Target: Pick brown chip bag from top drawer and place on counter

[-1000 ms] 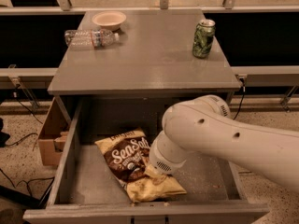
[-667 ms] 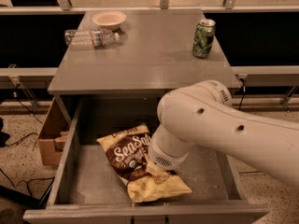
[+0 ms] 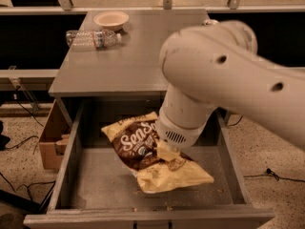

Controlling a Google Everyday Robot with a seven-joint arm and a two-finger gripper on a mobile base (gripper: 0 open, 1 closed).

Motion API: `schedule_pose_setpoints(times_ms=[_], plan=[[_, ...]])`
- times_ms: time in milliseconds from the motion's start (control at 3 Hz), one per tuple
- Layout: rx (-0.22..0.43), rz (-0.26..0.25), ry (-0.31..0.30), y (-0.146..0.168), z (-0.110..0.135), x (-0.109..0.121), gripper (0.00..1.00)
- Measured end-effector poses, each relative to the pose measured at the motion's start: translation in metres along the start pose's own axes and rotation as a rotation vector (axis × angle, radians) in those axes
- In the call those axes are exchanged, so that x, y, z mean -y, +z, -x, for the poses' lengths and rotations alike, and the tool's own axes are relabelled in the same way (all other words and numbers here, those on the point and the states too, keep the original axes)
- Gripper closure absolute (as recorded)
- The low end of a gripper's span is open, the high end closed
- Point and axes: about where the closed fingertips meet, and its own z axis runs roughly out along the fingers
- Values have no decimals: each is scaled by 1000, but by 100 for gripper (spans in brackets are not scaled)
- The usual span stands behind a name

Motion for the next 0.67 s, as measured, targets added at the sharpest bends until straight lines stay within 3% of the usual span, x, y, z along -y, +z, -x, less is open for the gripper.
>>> schedule_pose_setpoints(times_ms=[333, 667], plan=[[-21, -33, 27, -88, 6, 20, 100], [-40, -75, 35, -147, 20, 41, 100]])
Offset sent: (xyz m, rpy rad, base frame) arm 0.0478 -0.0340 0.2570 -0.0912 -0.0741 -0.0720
